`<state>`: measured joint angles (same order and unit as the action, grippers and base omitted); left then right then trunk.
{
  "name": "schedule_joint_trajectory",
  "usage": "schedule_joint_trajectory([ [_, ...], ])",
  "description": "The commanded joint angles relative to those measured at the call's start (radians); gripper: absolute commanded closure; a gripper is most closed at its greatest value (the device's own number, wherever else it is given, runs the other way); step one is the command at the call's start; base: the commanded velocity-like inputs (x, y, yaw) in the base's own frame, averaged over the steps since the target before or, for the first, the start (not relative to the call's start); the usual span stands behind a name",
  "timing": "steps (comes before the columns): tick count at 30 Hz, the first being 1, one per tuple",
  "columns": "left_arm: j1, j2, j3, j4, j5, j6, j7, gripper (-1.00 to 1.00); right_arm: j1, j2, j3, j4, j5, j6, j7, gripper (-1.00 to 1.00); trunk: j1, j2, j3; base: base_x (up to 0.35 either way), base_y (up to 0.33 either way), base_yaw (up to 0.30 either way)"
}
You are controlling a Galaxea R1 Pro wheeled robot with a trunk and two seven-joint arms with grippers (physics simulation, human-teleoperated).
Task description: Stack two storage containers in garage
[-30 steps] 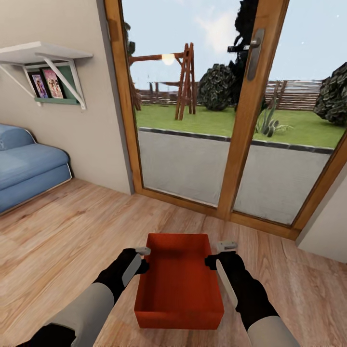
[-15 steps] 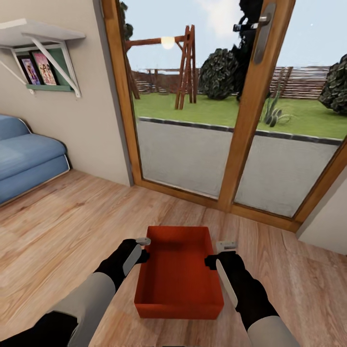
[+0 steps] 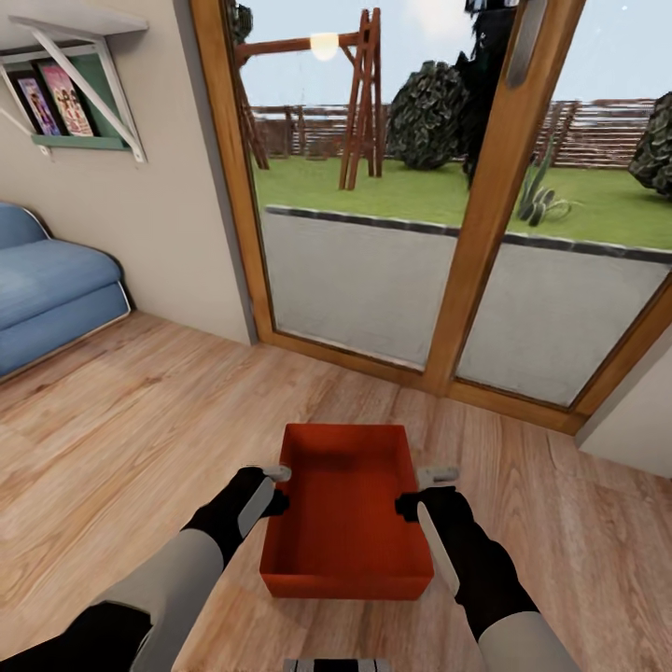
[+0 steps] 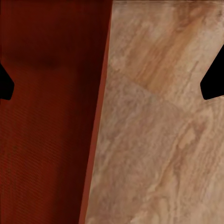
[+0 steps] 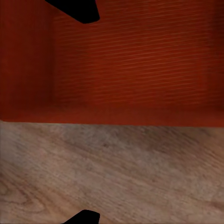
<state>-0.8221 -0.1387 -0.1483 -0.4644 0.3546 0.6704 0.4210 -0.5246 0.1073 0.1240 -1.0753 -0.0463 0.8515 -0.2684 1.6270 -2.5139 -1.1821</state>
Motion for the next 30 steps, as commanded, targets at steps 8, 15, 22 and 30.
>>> schedule_joint_trajectory([
  [8,0.000,-0.001,0.000,0.017,-0.002,0.000,-0.001,-1.00,0.000,0.000,0.000,-0.003,0.001,0.000,-0.001,-1.00,0.004,-0.002,-0.031,0.000,0.000,0.000],
  [15,0.000,0.002,0.000,0.013,-0.003,-0.003,0.001,-1.00,0.000,0.000,0.000,-0.006,0.002,0.000,-0.002,-1.00,0.004,-0.002,-0.031,0.000,0.000,0.000],
  [22,0.000,0.004,-0.002,0.014,-0.006,-0.004,0.003,-1.00,0.000,0.000,0.000,-0.006,0.002,0.000,-0.002,-1.00,0.004,-0.002,-0.031,0.075,0.000,0.000],
  [30,0.000,0.007,-0.002,0.013,-0.006,-0.006,0.003,-1.00,0.000,0.000,0.000,-0.006,0.002,0.001,-0.002,-1.00,0.004,-0.002,-0.031,0.195,0.000,0.000],
])
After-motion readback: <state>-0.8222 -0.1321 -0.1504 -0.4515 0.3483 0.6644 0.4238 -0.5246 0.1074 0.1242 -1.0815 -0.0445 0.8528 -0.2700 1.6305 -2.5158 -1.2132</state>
